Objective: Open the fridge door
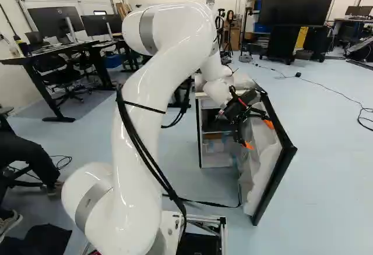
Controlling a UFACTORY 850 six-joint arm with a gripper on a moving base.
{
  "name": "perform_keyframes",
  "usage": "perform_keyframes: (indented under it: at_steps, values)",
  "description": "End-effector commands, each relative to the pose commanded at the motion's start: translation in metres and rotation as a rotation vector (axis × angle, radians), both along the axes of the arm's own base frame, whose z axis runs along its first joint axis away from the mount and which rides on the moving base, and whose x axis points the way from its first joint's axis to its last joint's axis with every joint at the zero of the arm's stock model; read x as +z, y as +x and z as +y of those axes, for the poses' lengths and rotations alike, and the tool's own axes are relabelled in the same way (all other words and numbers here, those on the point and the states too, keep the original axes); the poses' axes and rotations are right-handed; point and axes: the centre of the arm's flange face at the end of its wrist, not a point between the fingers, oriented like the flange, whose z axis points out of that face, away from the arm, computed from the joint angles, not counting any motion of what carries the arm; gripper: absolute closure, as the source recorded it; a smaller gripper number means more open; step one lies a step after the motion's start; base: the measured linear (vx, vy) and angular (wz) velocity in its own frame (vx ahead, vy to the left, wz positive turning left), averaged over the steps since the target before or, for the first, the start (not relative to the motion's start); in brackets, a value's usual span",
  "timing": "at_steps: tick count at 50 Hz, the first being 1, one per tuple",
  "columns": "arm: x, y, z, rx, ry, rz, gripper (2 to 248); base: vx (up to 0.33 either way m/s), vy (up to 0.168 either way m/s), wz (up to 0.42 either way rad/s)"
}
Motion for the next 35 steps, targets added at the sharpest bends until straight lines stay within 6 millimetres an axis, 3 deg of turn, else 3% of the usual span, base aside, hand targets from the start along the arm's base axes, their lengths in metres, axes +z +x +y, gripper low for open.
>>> perform_keyframes:
  at_steps: [24,35]
  values:
    - [0.003,0.011,-0.055,-0.074,-0.028,-0.056,3,0.000,0.000,0.000]
    - [0.003,0.010,-0.058,-0.078,-0.029,-0.057,3,0.000,0.000,0.000]
